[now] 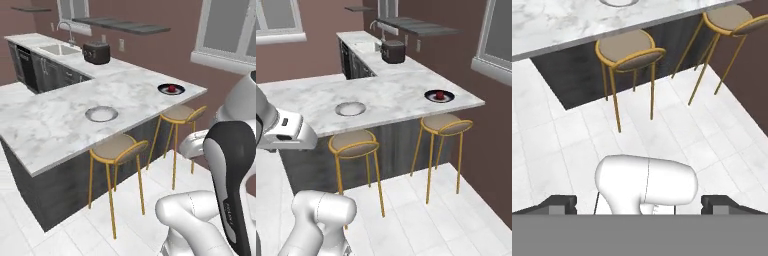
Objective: Transport the chicken drumstick and tomato to the fridge. Place the chicken drumstick on the rack containing meat and place the tomato on the rack containing the vegetable, ensuring meats and vegetables are on different racks.
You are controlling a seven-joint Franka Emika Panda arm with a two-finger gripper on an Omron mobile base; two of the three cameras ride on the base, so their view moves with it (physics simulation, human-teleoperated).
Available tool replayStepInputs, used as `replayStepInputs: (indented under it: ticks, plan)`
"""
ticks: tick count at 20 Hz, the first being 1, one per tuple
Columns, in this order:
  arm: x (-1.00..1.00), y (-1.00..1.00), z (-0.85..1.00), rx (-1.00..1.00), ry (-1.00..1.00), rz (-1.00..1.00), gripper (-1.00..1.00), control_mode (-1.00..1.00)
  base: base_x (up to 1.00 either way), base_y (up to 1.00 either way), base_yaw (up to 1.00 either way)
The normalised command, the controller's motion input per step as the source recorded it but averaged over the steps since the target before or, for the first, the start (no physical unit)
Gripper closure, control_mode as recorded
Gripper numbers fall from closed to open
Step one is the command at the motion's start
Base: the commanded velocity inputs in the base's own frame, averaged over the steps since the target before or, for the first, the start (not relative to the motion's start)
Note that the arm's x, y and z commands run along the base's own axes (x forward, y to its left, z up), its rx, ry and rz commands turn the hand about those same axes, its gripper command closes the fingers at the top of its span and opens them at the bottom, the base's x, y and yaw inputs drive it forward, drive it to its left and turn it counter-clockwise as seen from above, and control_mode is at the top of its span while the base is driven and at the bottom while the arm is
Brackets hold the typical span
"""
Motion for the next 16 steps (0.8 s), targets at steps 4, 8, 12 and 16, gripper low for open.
replayStepInputs:
  ticks: [4, 8, 12, 16]
  plan:
    - [0.00, 0.00, 0.00, 0.00, 0.00, 0.00, -1.00, 1.00, -0.19, -1.00, 0.58]
    - [0.00, 0.00, 0.00, 0.00, 0.00, 0.00, -1.00, 1.00, 0.00, -1.00, 0.56]
    - [0.00, 0.00, 0.00, 0.00, 0.00, 0.00, -1.00, 1.00, 0.00, -1.00, 0.48]
    - [0.00, 0.00, 0.00, 0.00, 0.00, 0.00, -1.00, 1.00, 0.00, -1.00, 0.46]
